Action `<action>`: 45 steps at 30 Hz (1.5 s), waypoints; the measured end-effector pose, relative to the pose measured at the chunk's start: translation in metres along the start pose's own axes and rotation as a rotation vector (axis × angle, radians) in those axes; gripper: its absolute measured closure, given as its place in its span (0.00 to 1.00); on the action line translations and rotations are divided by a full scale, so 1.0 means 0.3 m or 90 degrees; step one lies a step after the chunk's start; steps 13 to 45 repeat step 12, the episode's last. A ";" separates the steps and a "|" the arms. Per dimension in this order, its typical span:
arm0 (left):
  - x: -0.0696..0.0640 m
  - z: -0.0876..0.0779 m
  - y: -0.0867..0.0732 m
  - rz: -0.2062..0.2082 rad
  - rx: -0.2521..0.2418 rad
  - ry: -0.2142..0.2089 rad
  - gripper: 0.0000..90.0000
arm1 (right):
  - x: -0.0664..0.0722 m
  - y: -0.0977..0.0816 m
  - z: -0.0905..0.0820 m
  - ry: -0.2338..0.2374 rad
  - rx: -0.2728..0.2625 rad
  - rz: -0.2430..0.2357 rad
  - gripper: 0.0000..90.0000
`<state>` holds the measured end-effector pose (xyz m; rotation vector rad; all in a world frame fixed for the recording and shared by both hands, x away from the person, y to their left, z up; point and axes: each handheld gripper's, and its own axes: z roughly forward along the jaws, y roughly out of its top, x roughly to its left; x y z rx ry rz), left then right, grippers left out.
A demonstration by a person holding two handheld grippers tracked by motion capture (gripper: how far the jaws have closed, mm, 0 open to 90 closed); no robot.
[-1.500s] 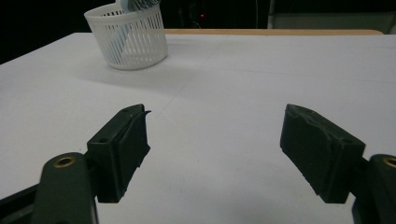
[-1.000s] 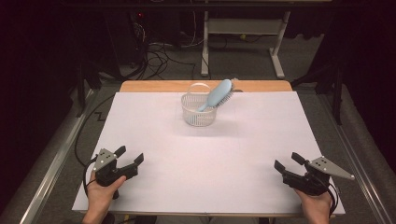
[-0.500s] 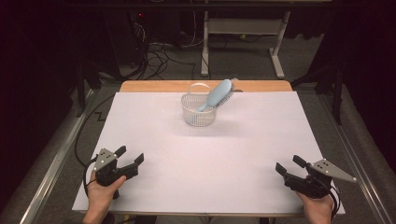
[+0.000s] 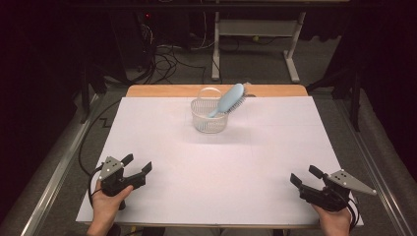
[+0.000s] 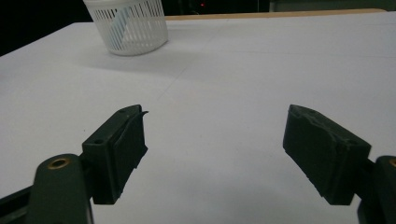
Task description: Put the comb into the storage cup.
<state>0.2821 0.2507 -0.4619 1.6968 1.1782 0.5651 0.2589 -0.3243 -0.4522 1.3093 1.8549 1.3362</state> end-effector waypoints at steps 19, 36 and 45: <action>0.000 0.003 0.000 0.000 0.002 -0.004 0.25 | 0.006 0.002 0.005 0.004 0.002 -0.003 0.24; 0.000 0.003 0.000 0.000 0.002 -0.004 0.25 | 0.006 0.002 0.005 0.004 0.002 -0.003 0.24; 0.000 0.003 0.000 0.000 0.002 -0.004 0.25 | 0.006 0.002 0.005 0.004 0.002 -0.003 0.24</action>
